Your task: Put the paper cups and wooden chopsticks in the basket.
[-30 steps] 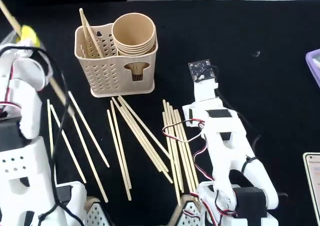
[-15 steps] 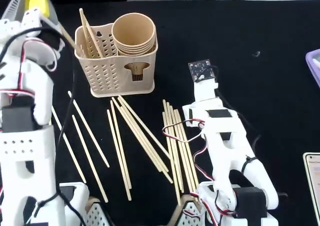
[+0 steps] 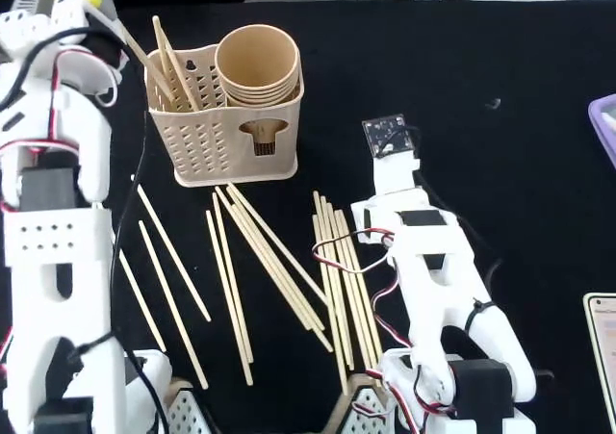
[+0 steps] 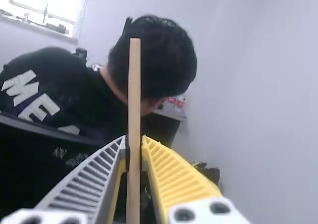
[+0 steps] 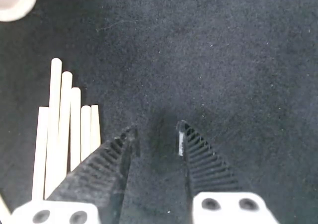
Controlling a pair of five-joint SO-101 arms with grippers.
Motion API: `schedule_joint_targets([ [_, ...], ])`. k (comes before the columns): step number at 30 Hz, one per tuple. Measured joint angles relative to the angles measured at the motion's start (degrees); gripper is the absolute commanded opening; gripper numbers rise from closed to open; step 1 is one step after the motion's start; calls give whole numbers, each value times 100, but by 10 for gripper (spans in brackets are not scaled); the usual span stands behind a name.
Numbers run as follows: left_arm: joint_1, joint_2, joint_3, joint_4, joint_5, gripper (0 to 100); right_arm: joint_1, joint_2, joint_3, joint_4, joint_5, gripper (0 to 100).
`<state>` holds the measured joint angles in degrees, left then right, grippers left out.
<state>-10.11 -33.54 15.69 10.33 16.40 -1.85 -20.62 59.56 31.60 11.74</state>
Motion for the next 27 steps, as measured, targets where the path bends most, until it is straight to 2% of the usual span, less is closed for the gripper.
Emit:
schedule_joint_targets([
  [10,352,1055,-9,0,-9,35,0,0,0,0,0,132],
  [12,396,1064,-9,62,-35,70,0,0,0,0,0,132],
  [17,501,1064,-9,589,-642,133,0,0,0,0,0,132],
  [27,440,712,-9,1538,-765,134,0,0,0,0,0,134],
])
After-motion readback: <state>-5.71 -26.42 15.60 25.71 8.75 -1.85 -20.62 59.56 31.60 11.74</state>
